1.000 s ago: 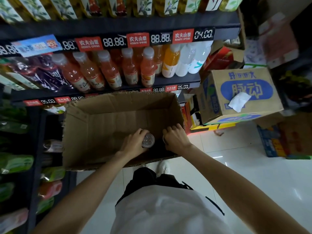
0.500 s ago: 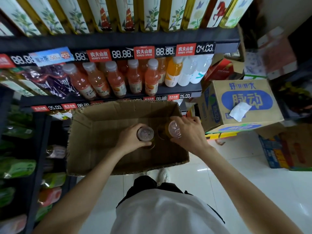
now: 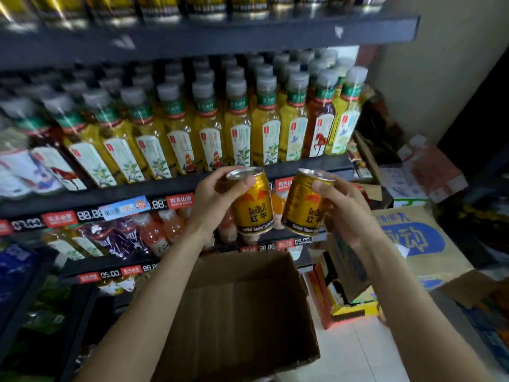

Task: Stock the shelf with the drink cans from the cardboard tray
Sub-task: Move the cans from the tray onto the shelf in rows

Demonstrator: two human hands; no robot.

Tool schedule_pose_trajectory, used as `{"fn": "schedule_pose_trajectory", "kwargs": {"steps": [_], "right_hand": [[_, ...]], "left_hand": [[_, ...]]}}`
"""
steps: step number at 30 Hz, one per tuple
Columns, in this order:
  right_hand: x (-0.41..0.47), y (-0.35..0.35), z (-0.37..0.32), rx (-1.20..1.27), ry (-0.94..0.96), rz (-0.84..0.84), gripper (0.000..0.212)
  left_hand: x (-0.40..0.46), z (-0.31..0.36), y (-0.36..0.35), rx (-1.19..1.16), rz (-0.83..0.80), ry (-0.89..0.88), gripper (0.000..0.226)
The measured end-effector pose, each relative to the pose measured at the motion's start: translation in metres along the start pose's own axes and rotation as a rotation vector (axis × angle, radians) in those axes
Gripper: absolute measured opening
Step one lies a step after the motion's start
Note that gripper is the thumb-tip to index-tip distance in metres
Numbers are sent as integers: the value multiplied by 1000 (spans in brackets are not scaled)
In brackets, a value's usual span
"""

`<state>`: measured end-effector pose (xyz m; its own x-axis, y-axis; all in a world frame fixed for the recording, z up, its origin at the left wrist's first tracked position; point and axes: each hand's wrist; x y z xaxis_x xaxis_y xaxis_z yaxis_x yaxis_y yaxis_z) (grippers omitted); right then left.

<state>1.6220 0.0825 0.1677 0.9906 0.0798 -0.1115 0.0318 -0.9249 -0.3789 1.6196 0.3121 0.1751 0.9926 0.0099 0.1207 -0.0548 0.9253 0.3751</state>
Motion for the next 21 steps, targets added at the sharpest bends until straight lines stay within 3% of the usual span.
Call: {"fn": "schedule_pose_trajectory", "kwargs": {"steps": [7,12,16,21], "right_hand": [[8,-27,-95,-278,362,-98,51],[24,-40,-160,-362,517,-136,42],[47,-47,-206,-405,670,-38,35],[83,-55,-245,-471,831,157,39]], "left_hand": [[28,101,19,44,73,-335,46],[51,171,30,129,135,-530,50],[82,217,31,297,351,-651,55],[129,237,15,487,524,-603,59]]}}
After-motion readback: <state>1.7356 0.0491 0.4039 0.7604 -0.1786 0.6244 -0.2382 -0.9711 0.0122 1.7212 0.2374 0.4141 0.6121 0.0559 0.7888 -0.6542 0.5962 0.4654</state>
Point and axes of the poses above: each hand's wrist, its own x-axis towards the middle knuckle, its own y-axis out of the back of the hand, z = x × y, and after that the axes turned 15 degrees about x, right-handed
